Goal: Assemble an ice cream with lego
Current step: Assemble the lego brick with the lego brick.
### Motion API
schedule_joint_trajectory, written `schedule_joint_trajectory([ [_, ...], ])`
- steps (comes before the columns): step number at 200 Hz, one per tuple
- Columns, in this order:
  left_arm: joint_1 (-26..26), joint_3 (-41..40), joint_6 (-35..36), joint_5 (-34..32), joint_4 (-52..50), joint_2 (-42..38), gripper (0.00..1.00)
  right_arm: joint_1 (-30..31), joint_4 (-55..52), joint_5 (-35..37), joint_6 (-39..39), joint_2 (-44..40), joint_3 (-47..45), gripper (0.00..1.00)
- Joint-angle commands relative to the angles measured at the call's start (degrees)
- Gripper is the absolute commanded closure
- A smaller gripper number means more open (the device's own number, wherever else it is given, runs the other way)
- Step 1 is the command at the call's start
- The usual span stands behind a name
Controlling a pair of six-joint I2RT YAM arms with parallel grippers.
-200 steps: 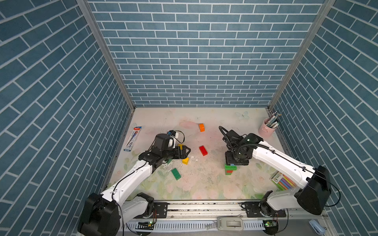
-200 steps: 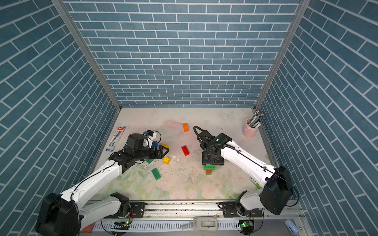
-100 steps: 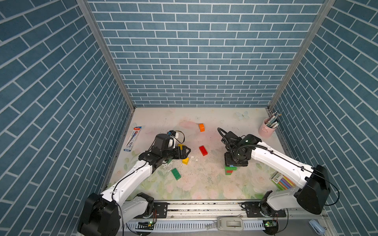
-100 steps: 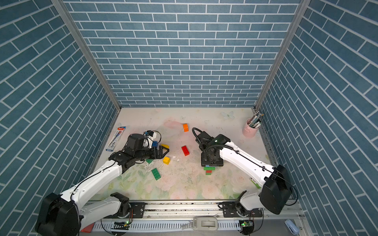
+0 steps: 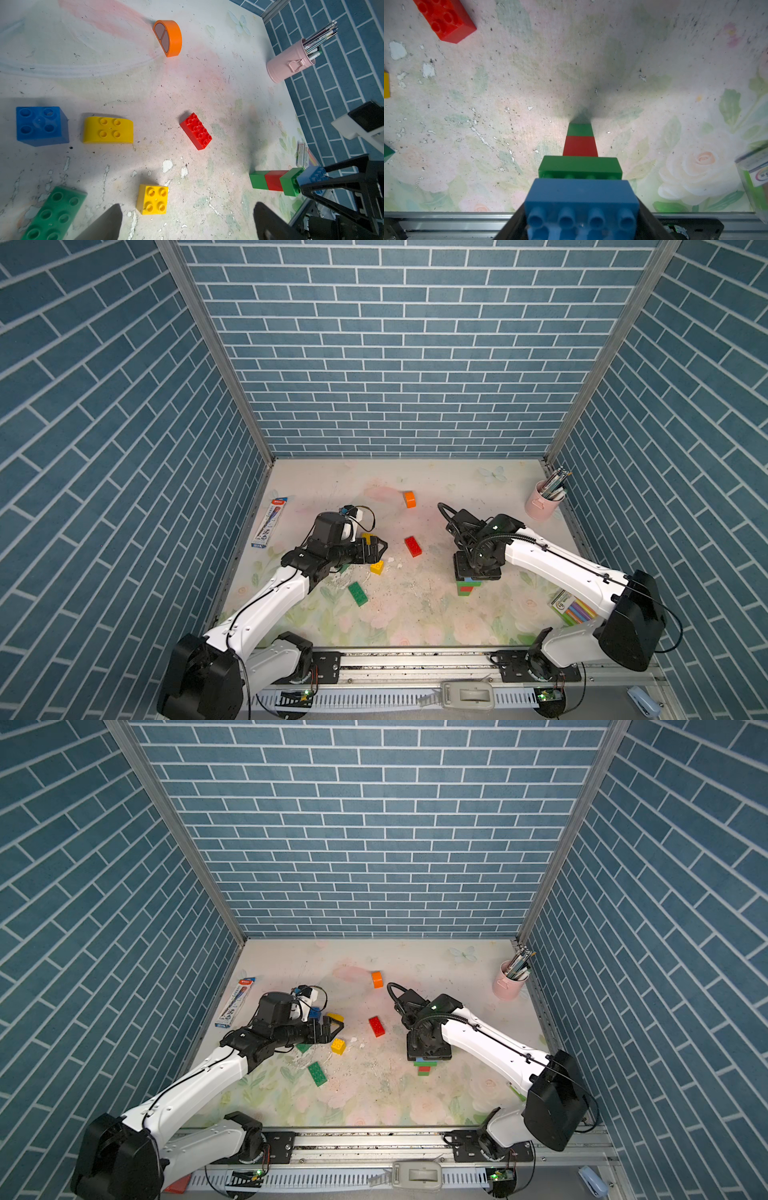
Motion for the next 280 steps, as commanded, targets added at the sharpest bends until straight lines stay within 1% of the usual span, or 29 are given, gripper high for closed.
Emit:
schedule_joint_trajectory([
  [1,-0.2,-0.8,0.1,-0.5,-0.1,-1.1,0.00,0.3,-0.9,0.2,2.5,0.7,-0.7,0.56],
  [166,-0.3,-0.8,0.2,-0.7,-0.5,-1.4,0.00,0.6,0.6,-0.4,2.3,1.2,-3.7,0.56],
  [216,-0.3,-0.5,0.3,-0.6,-1.0,-1.6,0.00,0.5,2.0,-2.0,1.7,3.3,-6.3,0.59],
  [263,-0.2,-0.6,0.3,-0.7,-1.0,-1.7,0.01,0.5,2.5,-2.5,0.8,6.5,-7.1,0.60],
  [280,-0.2,-0.5,0.3,-0.6,-1.0,-1.7,0.00,0.5,2.5,-2.2,1.1,6.3,-7.1,0.60],
])
